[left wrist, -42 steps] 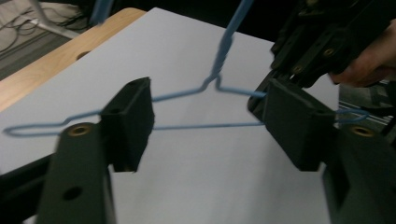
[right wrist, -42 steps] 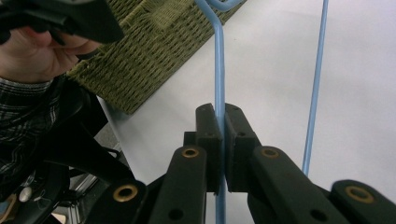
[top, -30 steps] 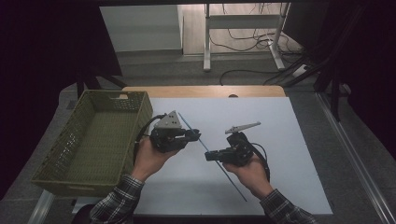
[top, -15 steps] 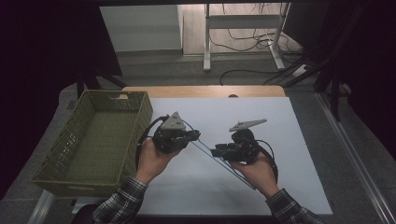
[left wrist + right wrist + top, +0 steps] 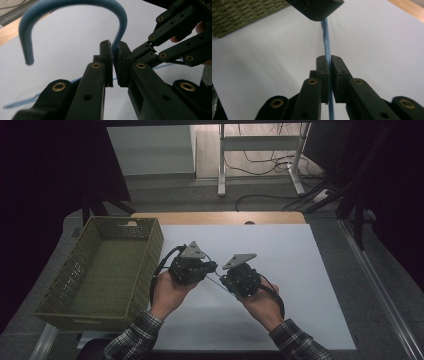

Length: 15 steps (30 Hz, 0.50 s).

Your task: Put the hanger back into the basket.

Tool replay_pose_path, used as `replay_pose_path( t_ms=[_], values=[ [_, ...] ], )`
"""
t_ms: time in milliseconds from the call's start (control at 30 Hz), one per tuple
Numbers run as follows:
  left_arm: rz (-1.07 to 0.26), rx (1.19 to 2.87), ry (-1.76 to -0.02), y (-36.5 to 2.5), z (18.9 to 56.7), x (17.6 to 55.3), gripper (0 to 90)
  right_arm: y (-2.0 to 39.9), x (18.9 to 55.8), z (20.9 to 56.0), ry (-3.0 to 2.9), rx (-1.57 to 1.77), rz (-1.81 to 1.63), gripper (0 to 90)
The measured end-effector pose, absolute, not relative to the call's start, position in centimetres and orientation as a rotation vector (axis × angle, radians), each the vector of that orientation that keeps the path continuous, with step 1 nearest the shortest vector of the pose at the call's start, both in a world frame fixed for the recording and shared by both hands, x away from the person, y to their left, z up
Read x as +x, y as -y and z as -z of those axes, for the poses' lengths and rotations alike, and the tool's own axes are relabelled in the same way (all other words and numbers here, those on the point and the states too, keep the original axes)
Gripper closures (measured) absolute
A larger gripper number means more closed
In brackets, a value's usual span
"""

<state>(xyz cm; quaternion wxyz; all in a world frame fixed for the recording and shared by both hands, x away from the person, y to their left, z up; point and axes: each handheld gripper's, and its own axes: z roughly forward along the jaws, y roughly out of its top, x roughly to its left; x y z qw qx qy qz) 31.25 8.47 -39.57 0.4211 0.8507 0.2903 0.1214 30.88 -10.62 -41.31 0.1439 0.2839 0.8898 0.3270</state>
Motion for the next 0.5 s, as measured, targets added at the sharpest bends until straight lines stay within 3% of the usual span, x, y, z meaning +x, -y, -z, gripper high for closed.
replay_pose_path(
  t_ms=[100, 200, 500],
  values=[
    [-0.285, 2.126, -0.684, -8.8, 39.4, 31.3, 83.1, 10.7, 30.6, 41.3, -2.565, 0.799, -0.95, 87.3],
    [-0.277, 2.126, -0.649, -9.6, 38.8, 31.2, 66.6, 11.5, 30.7, 41.0, -2.599, 0.804, -1.008, 87.4],
    [-0.246, 2.243, -0.545, -12.5, 37.6, 31.2, 40.7, 13.3, 30.2, 39.9, -2.68, 0.712, -1.043, 87.3]
  ],
)
